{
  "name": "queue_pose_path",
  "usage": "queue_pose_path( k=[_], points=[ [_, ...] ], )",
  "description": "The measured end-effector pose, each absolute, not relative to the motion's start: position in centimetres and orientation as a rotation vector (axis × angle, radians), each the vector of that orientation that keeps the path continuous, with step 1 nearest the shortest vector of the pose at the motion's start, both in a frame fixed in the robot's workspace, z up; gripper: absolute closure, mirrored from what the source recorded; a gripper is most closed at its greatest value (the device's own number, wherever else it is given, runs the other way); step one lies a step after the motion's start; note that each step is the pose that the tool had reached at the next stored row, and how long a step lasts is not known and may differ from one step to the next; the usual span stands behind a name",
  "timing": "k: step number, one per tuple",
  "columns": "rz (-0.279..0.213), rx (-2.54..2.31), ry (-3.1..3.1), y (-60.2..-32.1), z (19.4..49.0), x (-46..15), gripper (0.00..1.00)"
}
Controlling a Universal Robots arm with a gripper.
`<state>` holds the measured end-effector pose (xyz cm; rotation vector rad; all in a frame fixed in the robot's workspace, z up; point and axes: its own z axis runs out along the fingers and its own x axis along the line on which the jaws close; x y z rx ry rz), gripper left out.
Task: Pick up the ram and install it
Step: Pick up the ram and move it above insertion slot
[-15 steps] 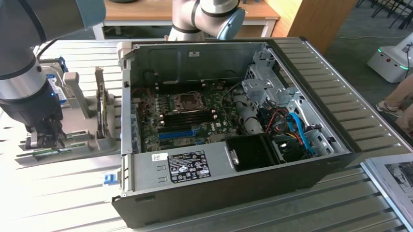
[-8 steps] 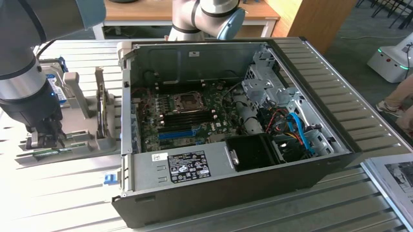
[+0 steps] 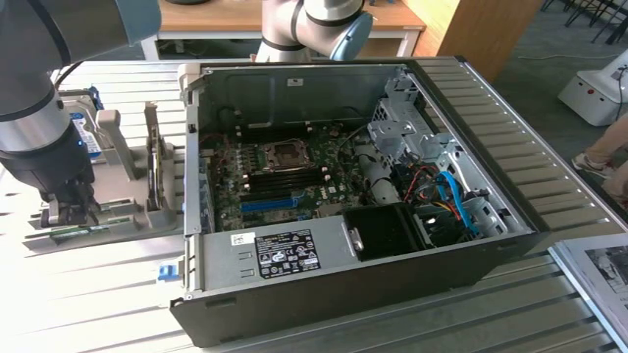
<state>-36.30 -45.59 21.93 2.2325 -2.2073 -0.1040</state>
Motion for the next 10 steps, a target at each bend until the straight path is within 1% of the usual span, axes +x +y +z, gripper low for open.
queue_pose_path(
  k=[10],
  points=[
    [-0.104,2.233,-2.207,-45.59,21.35,-36.29,0.71]
  ],
)
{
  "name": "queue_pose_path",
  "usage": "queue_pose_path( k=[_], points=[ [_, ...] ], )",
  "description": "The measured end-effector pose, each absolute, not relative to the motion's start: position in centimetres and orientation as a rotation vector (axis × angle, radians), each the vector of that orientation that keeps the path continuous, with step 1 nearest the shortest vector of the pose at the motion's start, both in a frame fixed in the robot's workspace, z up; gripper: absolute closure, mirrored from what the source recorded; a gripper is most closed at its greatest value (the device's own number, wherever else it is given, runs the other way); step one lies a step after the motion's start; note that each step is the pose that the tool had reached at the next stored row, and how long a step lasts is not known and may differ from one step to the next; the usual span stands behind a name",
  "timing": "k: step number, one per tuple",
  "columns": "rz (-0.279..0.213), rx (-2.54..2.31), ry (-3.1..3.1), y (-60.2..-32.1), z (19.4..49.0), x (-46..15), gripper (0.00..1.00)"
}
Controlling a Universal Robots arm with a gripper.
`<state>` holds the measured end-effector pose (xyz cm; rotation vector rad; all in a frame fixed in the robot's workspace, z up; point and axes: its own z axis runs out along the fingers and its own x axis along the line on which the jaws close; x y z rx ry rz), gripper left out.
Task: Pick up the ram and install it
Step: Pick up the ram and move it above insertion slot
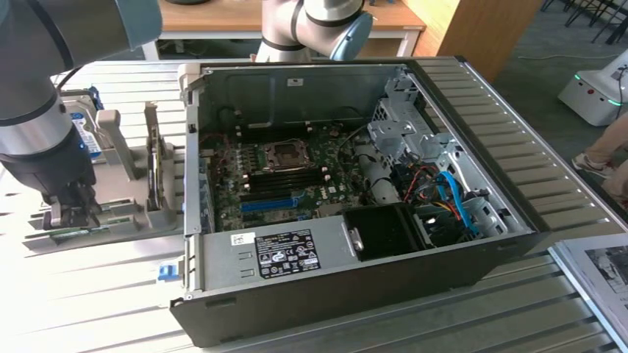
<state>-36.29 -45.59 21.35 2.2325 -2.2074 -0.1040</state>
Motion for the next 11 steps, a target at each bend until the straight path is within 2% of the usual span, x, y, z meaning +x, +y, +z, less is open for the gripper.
queue_pose_path(
  k=[11],
  points=[
    [-0.104,2.233,-2.207,-45.59,20.59,-36.29,0.71]
  ],
)
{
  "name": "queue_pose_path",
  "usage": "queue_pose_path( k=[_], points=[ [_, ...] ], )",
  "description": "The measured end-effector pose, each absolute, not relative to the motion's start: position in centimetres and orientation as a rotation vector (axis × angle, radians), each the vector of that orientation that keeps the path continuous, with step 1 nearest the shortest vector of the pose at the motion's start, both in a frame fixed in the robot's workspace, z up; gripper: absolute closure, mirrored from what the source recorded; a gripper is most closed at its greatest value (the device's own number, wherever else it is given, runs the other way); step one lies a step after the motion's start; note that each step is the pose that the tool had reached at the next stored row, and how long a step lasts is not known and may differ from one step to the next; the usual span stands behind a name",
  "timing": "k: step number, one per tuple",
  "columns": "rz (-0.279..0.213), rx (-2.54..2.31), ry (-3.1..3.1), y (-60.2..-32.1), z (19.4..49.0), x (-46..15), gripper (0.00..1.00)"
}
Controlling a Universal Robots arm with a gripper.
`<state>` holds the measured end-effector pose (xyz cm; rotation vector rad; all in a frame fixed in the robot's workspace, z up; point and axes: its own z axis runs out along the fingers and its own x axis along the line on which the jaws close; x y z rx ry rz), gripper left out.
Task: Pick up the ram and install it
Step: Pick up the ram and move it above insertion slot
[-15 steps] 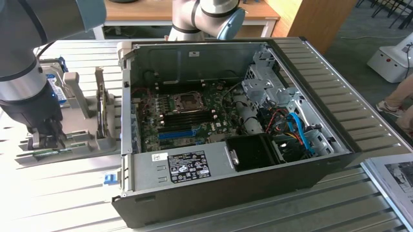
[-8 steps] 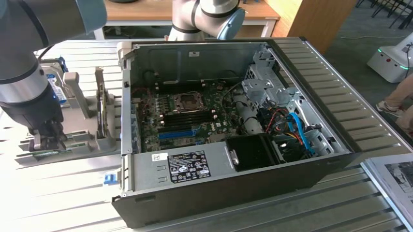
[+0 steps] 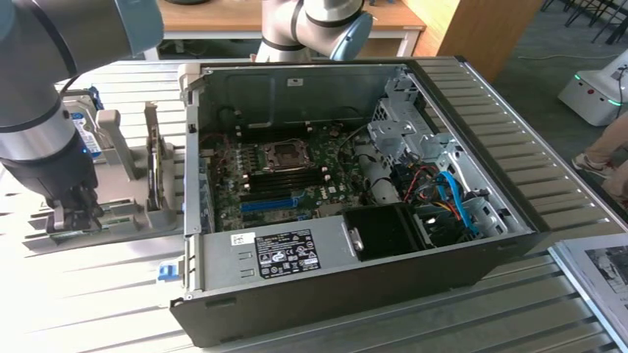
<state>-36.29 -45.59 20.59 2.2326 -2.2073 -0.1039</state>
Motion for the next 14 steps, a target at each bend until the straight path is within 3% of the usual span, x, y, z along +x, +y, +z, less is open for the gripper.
queue_pose_path(
  k=[14],
  points=[
    [-0.104,2.232,-2.208,-45.56,20.37,-36.29,0.71]
  ],
)
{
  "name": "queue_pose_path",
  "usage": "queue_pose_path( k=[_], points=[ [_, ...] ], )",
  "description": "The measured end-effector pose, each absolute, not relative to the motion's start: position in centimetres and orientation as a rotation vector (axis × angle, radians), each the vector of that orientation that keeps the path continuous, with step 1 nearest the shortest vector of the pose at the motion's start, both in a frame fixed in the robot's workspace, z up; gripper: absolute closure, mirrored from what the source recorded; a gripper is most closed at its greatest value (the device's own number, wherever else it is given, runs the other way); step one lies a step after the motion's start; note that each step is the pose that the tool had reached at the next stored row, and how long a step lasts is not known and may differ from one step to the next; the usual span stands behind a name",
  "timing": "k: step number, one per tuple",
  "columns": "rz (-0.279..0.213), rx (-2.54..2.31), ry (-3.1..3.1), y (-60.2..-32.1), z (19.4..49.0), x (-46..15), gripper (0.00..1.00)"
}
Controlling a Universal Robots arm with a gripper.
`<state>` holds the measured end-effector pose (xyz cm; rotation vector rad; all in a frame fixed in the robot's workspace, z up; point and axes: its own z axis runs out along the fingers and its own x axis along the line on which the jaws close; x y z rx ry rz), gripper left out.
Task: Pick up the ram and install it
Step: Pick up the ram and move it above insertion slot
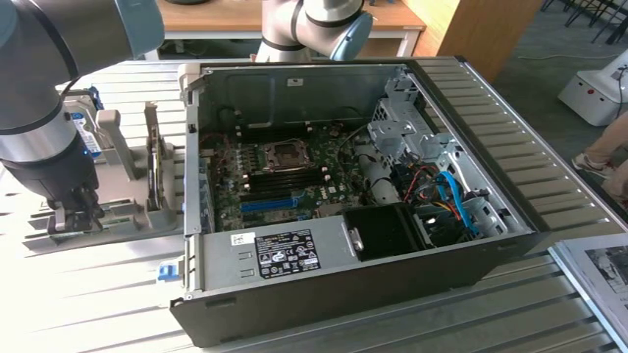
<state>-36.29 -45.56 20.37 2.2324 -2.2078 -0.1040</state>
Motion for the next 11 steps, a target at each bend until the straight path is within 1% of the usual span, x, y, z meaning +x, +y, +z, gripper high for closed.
queue_pose_path(
  k=[11],
  points=[
    [-0.104,2.232,-2.208,-45.53,20.11,-36.29,0.71]
  ],
)
